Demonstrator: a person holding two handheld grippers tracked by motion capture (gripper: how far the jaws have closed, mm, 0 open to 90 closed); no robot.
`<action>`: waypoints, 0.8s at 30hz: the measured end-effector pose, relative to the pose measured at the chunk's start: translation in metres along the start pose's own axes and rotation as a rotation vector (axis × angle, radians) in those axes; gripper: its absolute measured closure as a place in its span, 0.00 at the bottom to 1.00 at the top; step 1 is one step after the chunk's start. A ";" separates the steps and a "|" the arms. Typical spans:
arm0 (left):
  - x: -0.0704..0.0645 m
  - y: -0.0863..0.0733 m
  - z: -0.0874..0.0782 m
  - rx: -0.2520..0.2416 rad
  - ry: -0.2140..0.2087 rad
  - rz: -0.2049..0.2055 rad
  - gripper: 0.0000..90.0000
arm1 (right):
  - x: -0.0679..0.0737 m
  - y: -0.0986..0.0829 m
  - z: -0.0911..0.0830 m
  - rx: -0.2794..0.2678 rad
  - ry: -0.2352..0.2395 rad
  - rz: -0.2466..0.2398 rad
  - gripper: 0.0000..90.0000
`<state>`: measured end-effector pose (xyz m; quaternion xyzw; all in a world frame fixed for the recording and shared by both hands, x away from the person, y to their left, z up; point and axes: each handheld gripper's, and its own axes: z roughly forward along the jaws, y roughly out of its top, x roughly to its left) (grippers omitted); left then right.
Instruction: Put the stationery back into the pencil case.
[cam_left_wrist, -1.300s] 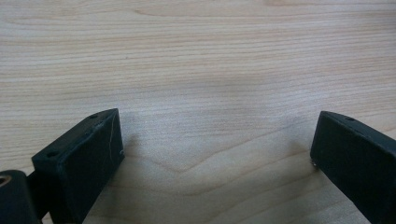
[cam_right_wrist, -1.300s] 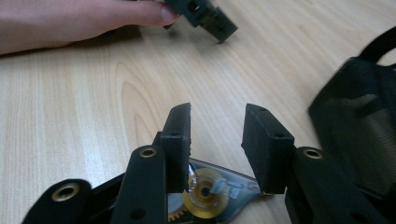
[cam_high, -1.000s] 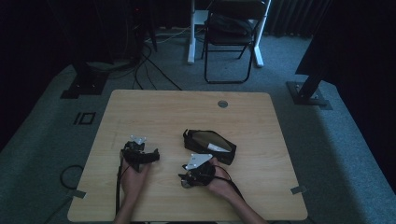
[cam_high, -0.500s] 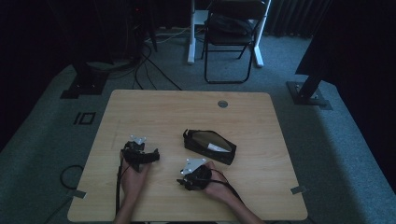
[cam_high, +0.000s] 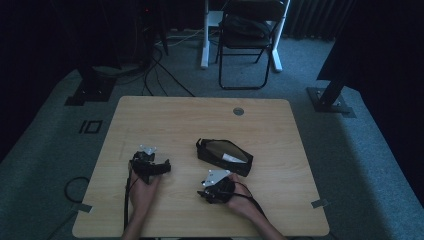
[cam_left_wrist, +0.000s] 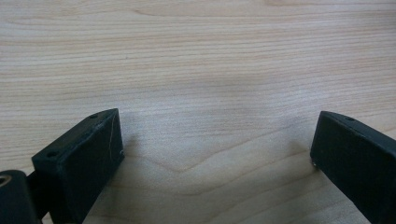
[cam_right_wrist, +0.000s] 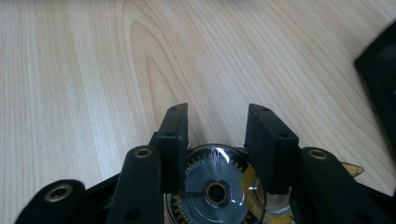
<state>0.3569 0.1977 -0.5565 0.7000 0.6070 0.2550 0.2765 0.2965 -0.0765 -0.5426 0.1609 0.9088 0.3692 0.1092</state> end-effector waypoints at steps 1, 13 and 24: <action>0.000 0.000 0.000 0.000 0.000 0.000 0.03 | -0.001 -0.001 -0.002 0.001 -0.004 0.002 0.66; 0.000 0.000 0.000 0.000 0.000 0.000 0.03 | -0.004 -0.012 -0.014 0.013 -0.077 0.012 0.61; 0.000 0.000 0.000 0.002 0.000 0.002 0.03 | -0.007 -0.020 -0.024 0.006 -0.155 0.040 0.42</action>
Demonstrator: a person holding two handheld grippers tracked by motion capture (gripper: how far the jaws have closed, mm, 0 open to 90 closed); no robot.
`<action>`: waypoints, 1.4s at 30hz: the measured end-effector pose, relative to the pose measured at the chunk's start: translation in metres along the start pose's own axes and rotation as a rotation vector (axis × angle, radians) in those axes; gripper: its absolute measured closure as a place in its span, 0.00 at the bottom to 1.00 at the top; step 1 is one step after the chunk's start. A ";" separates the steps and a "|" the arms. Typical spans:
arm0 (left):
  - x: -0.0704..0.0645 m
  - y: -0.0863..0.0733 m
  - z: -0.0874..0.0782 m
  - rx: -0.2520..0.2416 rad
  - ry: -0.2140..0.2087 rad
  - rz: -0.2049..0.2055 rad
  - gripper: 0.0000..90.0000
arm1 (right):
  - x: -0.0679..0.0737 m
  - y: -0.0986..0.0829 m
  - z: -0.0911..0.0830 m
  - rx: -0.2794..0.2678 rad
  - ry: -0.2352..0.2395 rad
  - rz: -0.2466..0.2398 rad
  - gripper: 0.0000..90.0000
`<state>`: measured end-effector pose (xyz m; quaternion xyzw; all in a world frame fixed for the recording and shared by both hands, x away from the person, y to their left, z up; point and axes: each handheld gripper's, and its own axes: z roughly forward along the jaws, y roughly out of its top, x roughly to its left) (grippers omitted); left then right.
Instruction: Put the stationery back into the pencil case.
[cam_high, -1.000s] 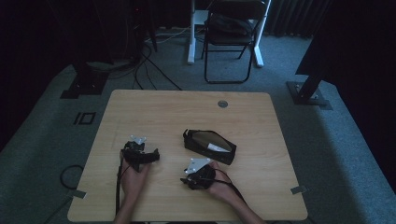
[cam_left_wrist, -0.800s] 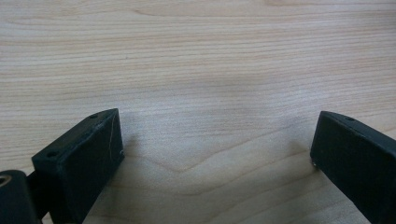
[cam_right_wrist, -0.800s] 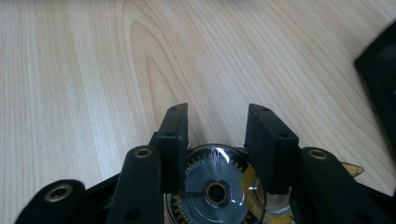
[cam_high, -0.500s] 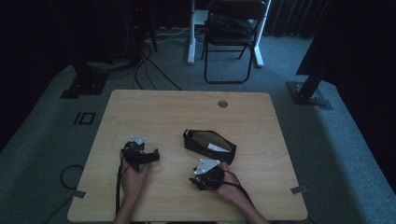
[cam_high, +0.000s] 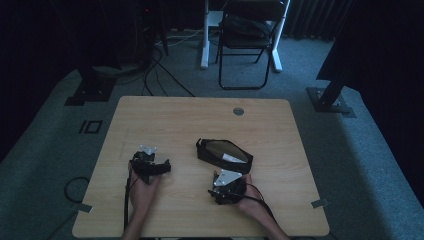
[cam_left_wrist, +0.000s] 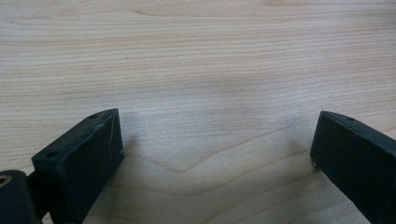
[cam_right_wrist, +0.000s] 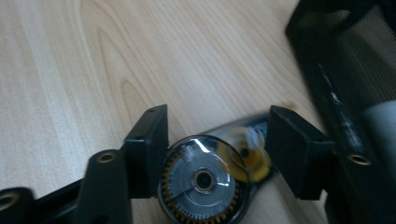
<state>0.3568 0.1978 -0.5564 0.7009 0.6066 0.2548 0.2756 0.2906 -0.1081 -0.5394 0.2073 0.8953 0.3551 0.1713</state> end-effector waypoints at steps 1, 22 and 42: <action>0.000 0.000 0.000 -0.001 0.000 -0.001 0.03 | -0.001 -0.001 -0.001 0.000 -0.005 0.009 0.41; 0.000 0.000 0.000 -0.001 0.000 -0.001 0.03 | -0.014 -0.020 -0.007 0.026 0.034 0.102 0.36; 0.000 0.000 0.000 -0.001 0.000 -0.002 0.03 | -0.012 -0.018 -0.003 0.038 0.068 0.097 0.36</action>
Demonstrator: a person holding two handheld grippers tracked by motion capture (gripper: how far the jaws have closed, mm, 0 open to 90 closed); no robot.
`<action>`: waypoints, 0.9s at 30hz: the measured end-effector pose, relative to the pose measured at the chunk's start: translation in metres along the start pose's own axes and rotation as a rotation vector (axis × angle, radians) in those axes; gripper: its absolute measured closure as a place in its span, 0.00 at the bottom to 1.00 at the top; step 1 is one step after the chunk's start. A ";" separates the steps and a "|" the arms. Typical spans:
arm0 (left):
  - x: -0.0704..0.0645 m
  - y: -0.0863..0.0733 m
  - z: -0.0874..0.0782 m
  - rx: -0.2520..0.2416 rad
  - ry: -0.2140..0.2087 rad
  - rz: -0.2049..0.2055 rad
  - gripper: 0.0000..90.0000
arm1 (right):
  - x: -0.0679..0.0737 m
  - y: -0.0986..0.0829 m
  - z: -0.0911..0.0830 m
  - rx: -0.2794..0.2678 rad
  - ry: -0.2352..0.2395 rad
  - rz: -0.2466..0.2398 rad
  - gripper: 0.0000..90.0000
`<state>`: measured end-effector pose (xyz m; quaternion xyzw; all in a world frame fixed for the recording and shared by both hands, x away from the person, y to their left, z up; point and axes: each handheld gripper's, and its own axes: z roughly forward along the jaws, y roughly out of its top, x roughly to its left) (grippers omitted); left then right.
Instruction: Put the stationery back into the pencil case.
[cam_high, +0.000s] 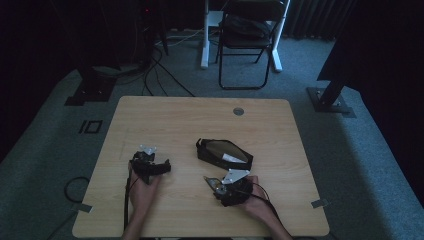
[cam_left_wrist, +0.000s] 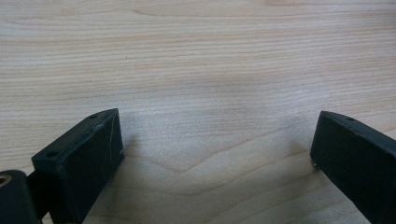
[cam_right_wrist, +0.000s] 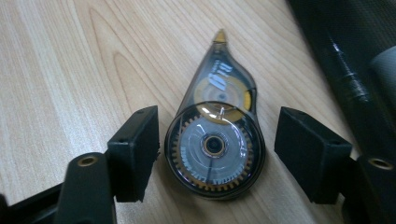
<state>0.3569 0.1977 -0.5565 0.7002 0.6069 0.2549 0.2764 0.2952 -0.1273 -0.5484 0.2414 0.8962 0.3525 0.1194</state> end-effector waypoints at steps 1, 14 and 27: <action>0.000 0.000 0.000 0.000 0.000 0.000 0.03 | 0.000 0.000 0.001 0.002 0.001 -0.001 0.36; 0.000 0.000 0.000 0.000 0.000 0.001 0.03 | -0.002 -0.002 0.003 0.009 0.007 0.039 0.42; 0.000 0.000 0.000 0.000 0.000 0.000 0.03 | -0.002 0.002 0.006 0.013 -0.040 0.064 0.38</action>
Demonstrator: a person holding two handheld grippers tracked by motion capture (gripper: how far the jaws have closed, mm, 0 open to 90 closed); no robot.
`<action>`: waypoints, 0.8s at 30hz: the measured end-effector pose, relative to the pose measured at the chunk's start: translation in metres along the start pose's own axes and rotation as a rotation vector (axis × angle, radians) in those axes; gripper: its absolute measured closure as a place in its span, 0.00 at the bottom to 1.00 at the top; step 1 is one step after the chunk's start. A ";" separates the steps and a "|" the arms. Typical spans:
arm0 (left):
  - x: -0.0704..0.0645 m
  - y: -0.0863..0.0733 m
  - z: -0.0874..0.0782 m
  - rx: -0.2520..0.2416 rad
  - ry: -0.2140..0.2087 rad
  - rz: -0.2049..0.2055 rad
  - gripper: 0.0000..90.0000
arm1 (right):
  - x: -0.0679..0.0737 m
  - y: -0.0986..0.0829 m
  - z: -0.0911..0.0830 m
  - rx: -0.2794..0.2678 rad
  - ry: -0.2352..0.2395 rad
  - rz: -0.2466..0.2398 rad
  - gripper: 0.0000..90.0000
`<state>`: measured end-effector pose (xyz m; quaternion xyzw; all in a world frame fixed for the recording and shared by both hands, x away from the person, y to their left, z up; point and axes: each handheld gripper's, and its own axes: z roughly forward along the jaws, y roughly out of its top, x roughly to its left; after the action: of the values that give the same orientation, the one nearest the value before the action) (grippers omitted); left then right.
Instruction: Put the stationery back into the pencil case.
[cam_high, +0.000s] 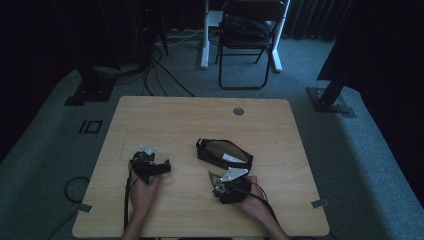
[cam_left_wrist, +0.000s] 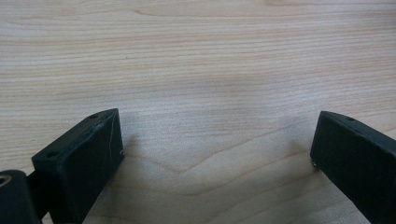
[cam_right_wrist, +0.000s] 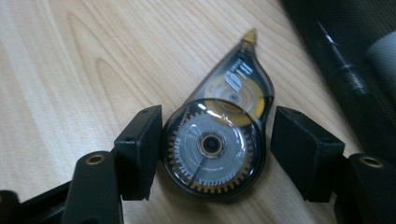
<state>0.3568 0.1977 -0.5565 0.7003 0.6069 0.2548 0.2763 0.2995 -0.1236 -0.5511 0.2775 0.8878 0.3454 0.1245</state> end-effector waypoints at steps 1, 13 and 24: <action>0.000 0.000 0.000 0.000 0.000 0.000 0.03 | -0.001 0.000 -0.001 -0.001 -0.005 0.002 0.38; 0.000 0.000 0.000 0.000 0.000 0.000 0.03 | -0.002 0.001 -0.002 -0.017 0.005 0.018 0.34; 0.000 0.000 0.000 0.000 0.000 0.000 0.03 | -0.008 -0.001 0.000 0.000 -0.023 0.053 0.38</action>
<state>0.3569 0.1977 -0.5564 0.7004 0.6068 0.2550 0.2761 0.3060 -0.1287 -0.5516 0.3050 0.8787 0.3451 0.1254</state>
